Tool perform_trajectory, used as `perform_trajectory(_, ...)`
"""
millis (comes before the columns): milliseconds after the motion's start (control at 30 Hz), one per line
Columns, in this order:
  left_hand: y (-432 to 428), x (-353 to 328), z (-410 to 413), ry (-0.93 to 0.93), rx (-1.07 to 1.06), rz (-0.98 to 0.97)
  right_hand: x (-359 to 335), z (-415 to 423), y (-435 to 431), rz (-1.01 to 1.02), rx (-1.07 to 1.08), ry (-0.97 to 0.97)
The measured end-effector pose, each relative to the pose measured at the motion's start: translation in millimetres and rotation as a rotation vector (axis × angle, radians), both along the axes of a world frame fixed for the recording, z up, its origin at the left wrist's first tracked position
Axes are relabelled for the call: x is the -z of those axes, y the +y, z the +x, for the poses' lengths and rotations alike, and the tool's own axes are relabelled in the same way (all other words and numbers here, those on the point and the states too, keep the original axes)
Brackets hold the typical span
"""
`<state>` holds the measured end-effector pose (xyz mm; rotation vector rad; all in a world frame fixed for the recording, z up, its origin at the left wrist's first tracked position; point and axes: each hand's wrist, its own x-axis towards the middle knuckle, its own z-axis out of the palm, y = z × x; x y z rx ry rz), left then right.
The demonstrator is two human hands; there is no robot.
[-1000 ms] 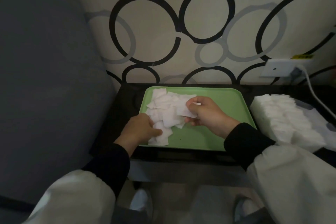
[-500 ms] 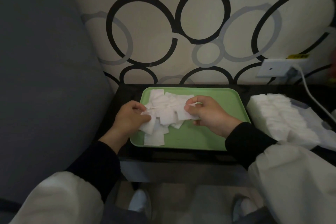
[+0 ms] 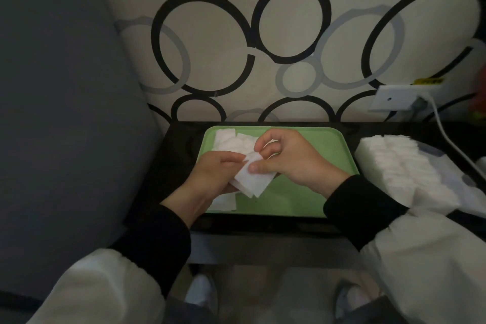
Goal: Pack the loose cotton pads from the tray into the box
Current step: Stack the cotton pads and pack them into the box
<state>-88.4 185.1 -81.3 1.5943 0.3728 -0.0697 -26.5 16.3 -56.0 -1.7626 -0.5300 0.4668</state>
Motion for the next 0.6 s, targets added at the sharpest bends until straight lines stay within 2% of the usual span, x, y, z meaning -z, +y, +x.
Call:
perform_trajectory(300, -9, 1, 2, 0.008, 0.045, -0.036, 11, 6, -6, -0.087, 0.069, -0.082)
perform_trajectory(433, -13, -6, 0, 0.025, 0.068, -0.114, 15, 7, -7, -0.142, 0.092, -0.150)
perform_trajectory(533, -12, -8, -2, 0.008, 0.136, -0.094, 19, 9, -7, -0.170, 0.132, -0.231)
perform_trajectory(600, -11, -8, -3, -0.005, 0.128, -0.091, 19, 8, -8, -0.182, 0.143, -0.220)
